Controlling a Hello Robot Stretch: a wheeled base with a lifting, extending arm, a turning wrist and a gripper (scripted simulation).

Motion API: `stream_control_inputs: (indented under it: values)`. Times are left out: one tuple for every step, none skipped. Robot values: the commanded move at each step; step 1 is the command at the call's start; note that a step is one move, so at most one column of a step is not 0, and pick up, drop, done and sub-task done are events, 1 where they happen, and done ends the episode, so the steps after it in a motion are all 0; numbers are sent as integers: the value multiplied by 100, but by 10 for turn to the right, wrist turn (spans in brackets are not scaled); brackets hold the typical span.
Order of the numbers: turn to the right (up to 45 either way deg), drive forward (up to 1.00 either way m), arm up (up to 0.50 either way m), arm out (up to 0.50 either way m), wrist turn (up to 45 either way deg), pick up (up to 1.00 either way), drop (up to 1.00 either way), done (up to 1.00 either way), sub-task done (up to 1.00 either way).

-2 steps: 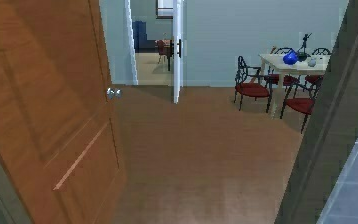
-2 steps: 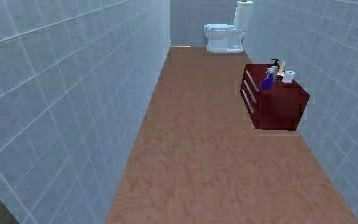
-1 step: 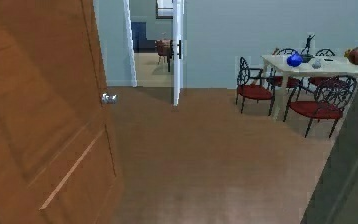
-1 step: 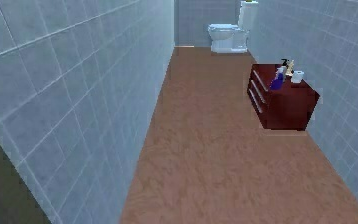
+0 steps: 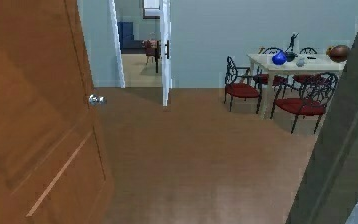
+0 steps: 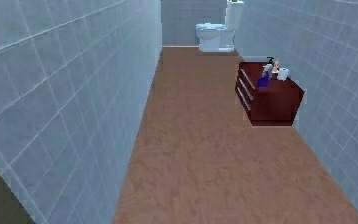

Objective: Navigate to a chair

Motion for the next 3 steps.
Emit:
stream_control_inputs:
  values:
    - [0,60,0,0,0,0,0,0,0]
    - [30,0,0,0,0,0,0,0,0]
    - [0,15,0,0,0,0,0,0,0]
